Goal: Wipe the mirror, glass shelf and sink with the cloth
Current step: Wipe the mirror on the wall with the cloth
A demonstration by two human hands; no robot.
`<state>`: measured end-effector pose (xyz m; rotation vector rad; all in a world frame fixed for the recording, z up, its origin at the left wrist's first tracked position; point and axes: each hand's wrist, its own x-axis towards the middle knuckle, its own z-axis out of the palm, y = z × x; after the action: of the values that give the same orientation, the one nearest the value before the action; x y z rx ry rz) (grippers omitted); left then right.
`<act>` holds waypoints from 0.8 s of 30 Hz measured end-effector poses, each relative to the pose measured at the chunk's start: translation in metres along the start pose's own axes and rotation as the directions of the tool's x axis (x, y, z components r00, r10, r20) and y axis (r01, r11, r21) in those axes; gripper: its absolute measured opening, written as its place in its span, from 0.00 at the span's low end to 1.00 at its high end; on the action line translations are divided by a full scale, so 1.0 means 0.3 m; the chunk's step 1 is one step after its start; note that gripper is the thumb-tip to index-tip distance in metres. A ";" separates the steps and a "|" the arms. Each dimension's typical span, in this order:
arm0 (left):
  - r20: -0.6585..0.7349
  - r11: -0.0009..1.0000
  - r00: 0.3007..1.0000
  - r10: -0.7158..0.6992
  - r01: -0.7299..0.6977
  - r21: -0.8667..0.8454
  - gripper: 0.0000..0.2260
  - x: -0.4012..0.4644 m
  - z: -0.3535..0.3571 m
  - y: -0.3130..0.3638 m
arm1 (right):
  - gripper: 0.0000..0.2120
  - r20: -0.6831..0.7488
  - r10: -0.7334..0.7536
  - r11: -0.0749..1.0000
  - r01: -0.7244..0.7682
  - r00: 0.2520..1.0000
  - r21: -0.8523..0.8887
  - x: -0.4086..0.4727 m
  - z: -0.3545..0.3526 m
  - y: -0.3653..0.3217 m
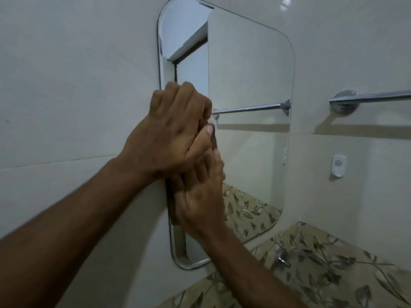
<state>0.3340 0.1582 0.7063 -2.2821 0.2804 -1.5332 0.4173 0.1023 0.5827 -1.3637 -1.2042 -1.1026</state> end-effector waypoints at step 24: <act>0.207 0.938 0.966 0.155 -0.210 0.277 0.14 0.007 0.003 0.018 | 0.32 -0.015 0.089 0.995 -0.089 0.996 -0.050 0.063 -0.047 0.130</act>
<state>0.3357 0.1528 0.7056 -2.0749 0.1907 -1.1764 0.4575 0.0889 0.5992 -1.4334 -1.1024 -1.0835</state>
